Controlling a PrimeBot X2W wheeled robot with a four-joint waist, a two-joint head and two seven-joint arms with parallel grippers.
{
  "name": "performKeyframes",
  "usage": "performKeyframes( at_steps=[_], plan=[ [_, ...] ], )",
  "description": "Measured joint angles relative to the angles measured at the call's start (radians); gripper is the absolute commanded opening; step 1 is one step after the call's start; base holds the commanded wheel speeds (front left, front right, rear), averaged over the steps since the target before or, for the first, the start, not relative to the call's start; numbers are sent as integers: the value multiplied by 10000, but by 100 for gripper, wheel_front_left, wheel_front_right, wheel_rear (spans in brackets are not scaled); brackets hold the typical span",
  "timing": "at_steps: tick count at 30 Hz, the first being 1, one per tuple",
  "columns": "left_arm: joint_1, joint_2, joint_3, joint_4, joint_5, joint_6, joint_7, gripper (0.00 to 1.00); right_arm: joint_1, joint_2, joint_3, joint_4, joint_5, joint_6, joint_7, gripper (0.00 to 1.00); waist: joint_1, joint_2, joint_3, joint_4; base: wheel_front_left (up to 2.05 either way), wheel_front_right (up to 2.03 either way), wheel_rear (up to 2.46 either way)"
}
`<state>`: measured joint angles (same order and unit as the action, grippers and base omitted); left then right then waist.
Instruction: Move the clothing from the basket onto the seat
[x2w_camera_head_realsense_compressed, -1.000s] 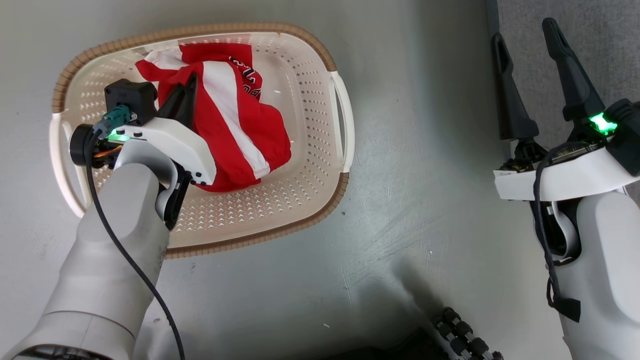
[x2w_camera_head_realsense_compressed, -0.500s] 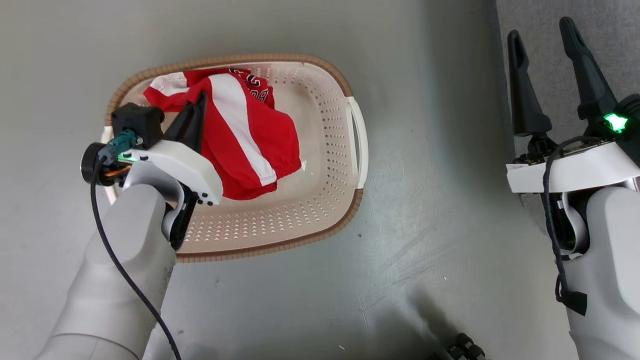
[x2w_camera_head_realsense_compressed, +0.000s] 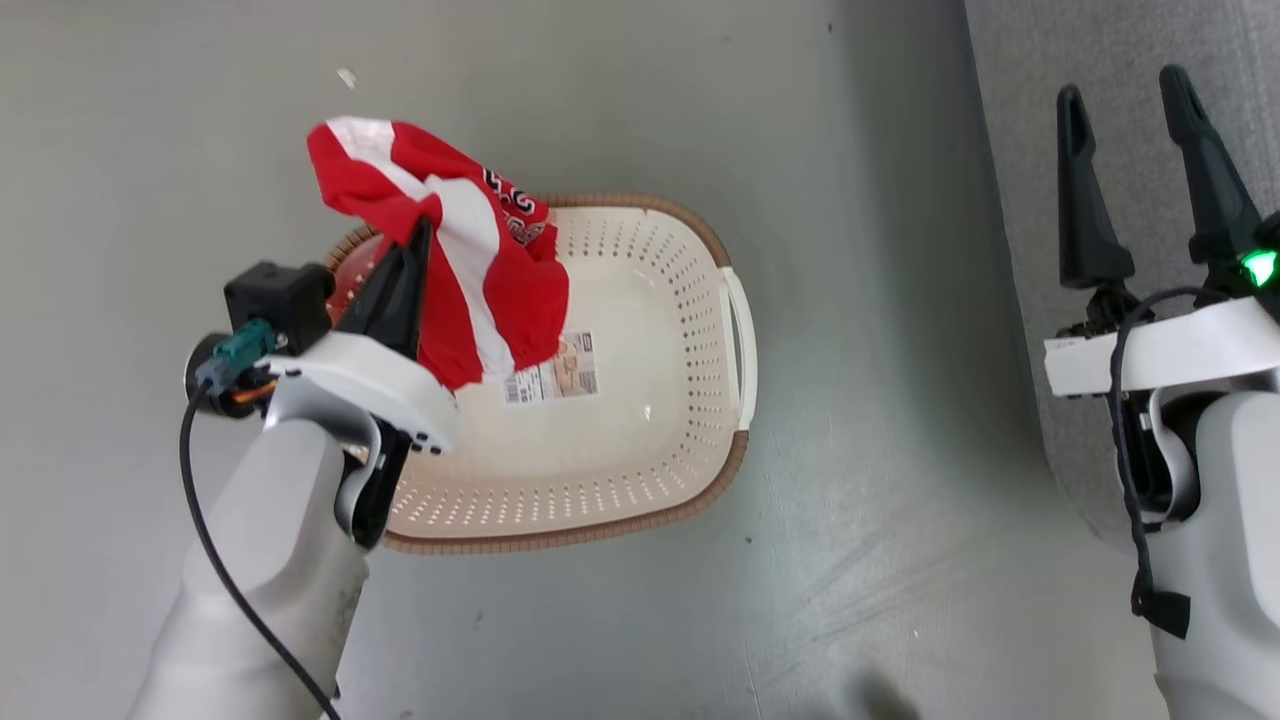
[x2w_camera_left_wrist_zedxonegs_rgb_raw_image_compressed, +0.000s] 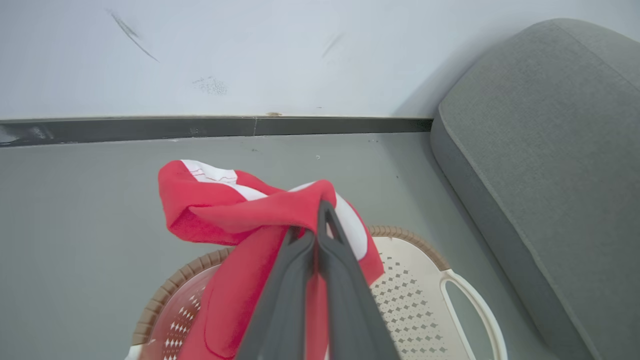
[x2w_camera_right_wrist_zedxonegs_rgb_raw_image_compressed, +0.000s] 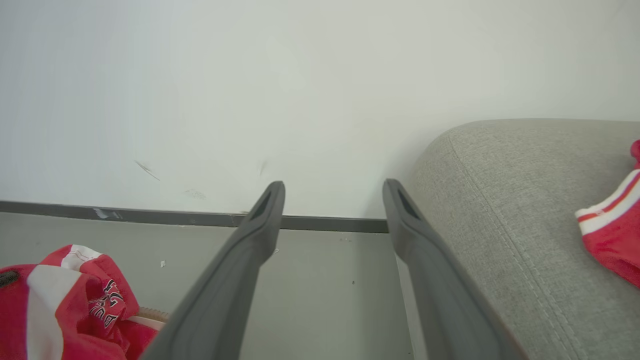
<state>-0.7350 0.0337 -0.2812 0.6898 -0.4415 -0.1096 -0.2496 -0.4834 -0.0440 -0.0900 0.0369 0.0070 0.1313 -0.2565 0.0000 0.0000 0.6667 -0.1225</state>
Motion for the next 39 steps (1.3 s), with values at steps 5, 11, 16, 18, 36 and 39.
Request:
performKeyframes(
  at_steps=[5, 11, 16, 18, 36, 39],
  plan=[
    [741, -2, 125, -293, -132, -4, 2, 0, 400, 0, -192, 161, -82, 0, -2, 100, 0, 0, -656, 165, 0, 0, 0],
    [1478, -6, 232, -857, -159, -81, 2, 0, 820, 2, -257, 382, -176, 0, 0, 100, 0, 0, -1487, 365, 0, 0, 0],
    [1983, -8, 318, -1333, -203, -88, 2, 0, 1201, 2, -226, 535, -278, 0, 0, 100, 0, 0, -2193, 534, 0, 0, 0],
    [2207, -10, 332, -1501, -238, -88, 2, 0, 1391, 2, -217, 627, -301, 0, 0, 100, 0, 0, -2474, 602, 0, 0, 0],
    [3998, -8, 357, -2686, -253, -86, 2, 0, 2964, 12, -242, 972, -514, 0, 0, 100, 0, 1, -4777, 1127, 0, 0, 0],
    [4264, -6, 353, -2857, -268, -77, 2, 0, 3218, 13, -236, 1018, -512, 0, 0, 100, 0, 0, -5103, 1209, 0, 0, 0]
  ],
)
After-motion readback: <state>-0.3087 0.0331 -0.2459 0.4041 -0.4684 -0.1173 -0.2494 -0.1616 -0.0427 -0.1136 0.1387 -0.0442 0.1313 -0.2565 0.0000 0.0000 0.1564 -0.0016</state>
